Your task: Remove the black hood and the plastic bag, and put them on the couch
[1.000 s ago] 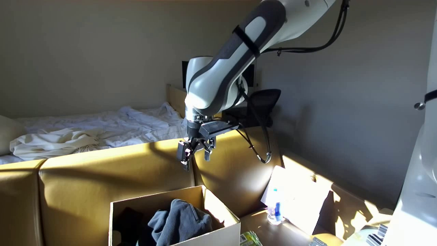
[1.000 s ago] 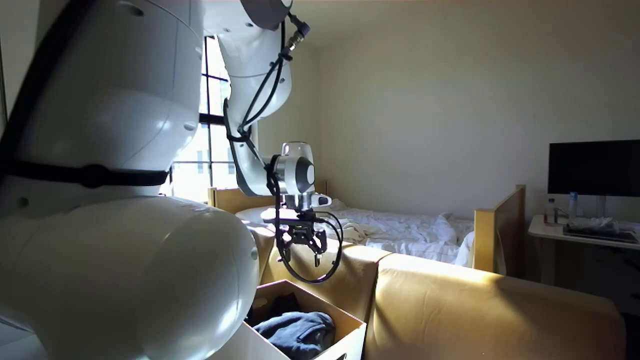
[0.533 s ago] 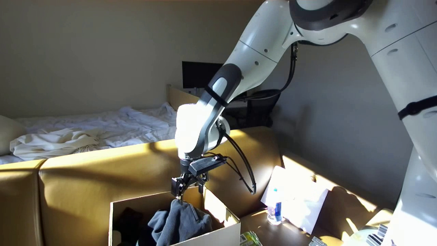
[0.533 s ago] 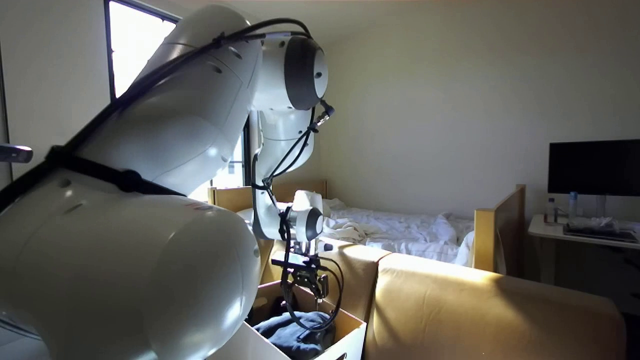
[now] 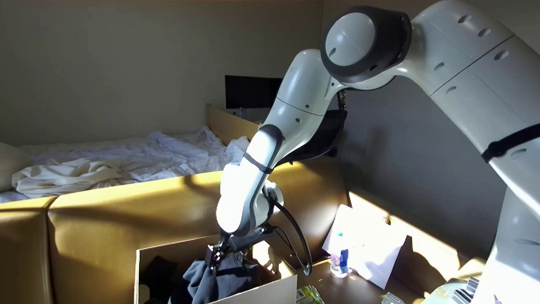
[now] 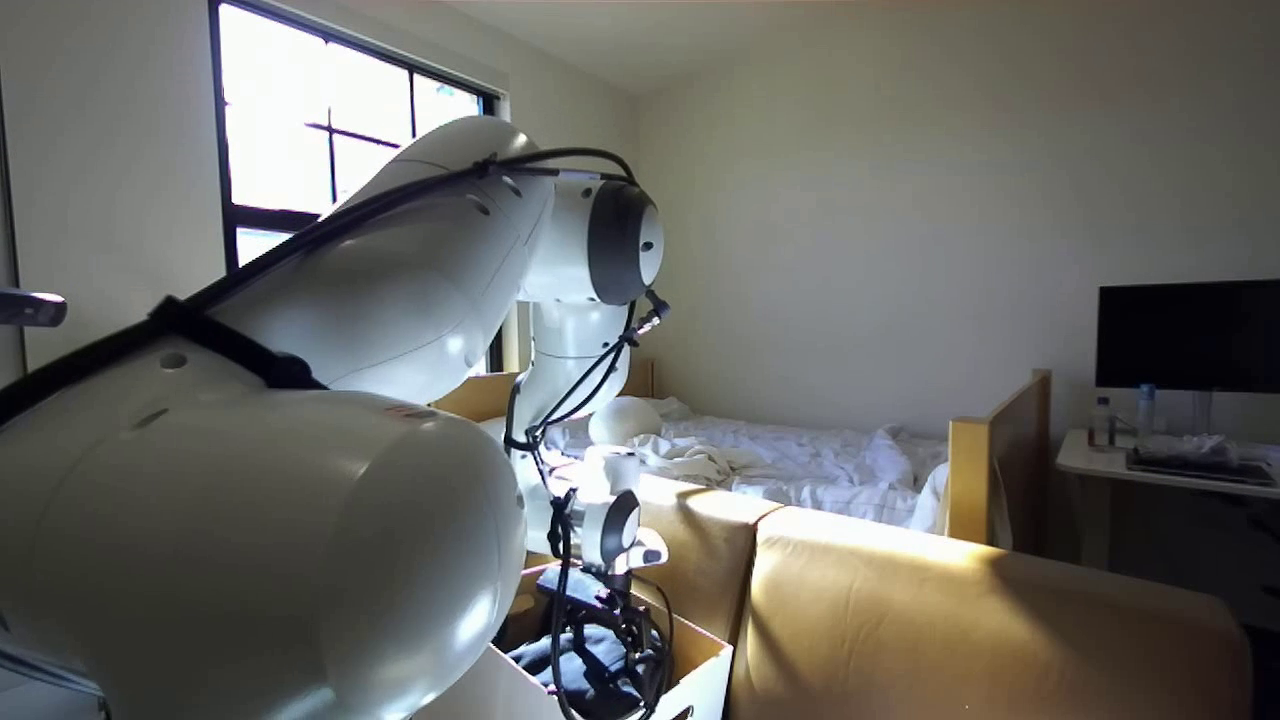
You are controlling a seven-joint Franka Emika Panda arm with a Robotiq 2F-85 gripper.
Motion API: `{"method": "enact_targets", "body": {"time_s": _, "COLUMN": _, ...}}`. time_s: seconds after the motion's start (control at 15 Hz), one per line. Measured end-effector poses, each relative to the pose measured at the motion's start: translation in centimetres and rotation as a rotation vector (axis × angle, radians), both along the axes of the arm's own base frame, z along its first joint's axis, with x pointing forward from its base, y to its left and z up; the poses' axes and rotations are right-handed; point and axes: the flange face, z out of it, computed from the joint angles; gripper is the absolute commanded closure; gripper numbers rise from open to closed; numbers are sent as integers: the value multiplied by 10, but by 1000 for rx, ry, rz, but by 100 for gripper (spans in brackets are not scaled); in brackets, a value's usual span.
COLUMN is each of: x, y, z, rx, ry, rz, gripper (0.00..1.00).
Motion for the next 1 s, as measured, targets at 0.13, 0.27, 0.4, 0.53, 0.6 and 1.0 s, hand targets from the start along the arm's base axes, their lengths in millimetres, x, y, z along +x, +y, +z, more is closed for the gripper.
{"method": "enact_targets", "body": {"time_s": 0.13, "x": 3, "y": -5, "z": -11, "rx": -20, "ry": -63, "rz": -32, "gripper": 0}}
{"method": "enact_targets", "body": {"time_s": 0.27, "x": 3, "y": -6, "z": -22, "rx": -60, "ry": -99, "rz": -44, "gripper": 0}}
{"method": "enact_targets", "body": {"time_s": 0.4, "x": -3, "y": 0, "z": -34, "rx": -86, "ry": -98, "rz": -35, "gripper": 0}}
{"method": "enact_targets", "body": {"time_s": 0.53, "x": -10, "y": 10, "z": -48, "rx": -89, "ry": -78, "rz": -17, "gripper": 25}}
{"method": "enact_targets", "body": {"time_s": 0.6, "x": -14, "y": 16, "z": -55, "rx": -84, "ry": -61, "rz": -9, "gripper": 27}}
{"method": "enact_targets", "body": {"time_s": 1.0, "x": -13, "y": 30, "z": -68, "rx": -51, "ry": 19, "rz": -2, "gripper": 64}}
